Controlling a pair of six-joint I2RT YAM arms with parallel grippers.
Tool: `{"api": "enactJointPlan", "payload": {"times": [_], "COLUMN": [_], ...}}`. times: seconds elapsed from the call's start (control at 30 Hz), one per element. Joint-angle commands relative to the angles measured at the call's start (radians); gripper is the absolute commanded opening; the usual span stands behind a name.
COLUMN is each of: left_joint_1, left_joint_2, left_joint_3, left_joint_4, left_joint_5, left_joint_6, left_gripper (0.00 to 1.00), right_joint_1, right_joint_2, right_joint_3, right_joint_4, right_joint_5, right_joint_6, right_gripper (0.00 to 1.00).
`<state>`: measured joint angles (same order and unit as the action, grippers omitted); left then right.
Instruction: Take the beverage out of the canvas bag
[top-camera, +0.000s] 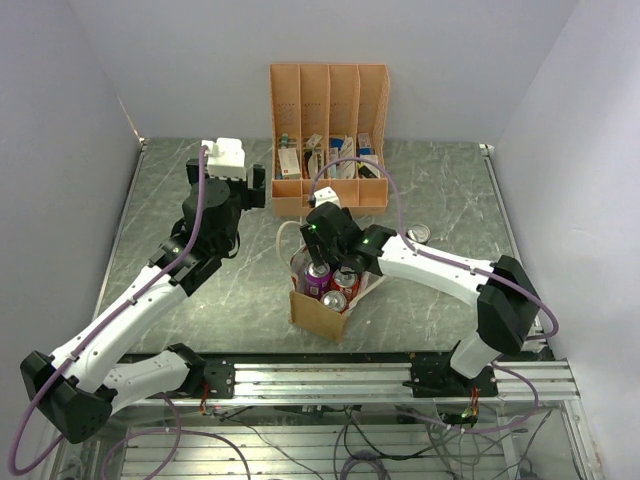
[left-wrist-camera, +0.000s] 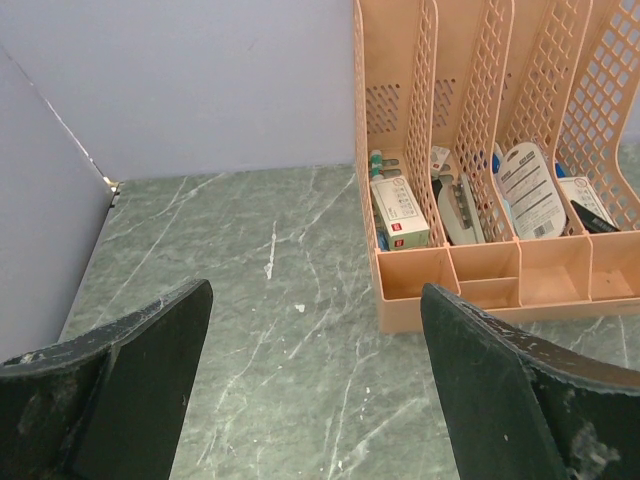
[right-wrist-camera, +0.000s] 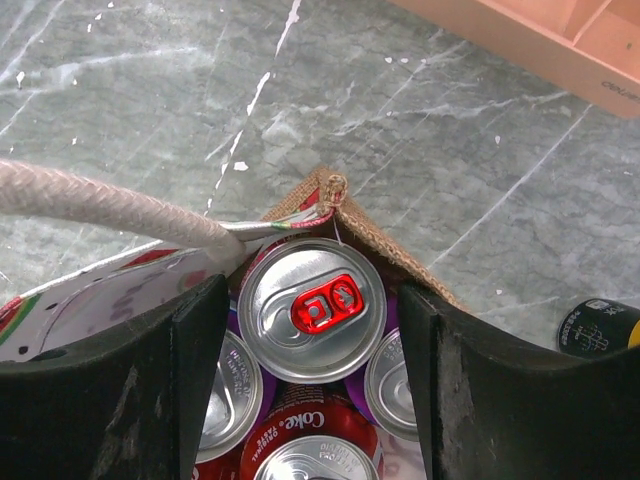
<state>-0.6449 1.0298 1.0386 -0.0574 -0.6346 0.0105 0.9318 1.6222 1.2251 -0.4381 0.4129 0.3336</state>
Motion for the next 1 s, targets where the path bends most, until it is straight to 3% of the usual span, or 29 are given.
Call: {"api": "enactJointPlan", "payload": {"times": [0.0, 0.53, 0.77, 0.97], "left_joint_1": [-0.006, -0.006, -0.006, -0.005], "left_joint_2": [0.004, 0.003, 0.004, 0.003], "left_joint_3": [0.035, 0.035, 0.037, 0.037], "left_joint_4": [0.010, 0.010, 0.007, 0.008], "left_joint_5": [0.010, 0.011, 0.016, 0.016], "left_joint_6": [-0.010, -0.010, -0.012, -0.014], "left_gripper": [0.95, 0.95, 0.96, 0.95], "right_joint_1": [0.004, 0.007, 0.014, 0.015], "right_joint_2": [0.020, 0.081, 0.031, -0.035], "right_joint_3": [0.017, 0.032, 0.039, 0.034], "right_joint_4": [0.009, -0.004, 0.000, 0.020], "right_joint_5": [0.031, 0.044, 0.053, 0.056], "right_joint_6": [0.013, 0.020, 0.010, 0.004], "right_gripper": [0.67, 0.65, 0.51, 0.30]}}
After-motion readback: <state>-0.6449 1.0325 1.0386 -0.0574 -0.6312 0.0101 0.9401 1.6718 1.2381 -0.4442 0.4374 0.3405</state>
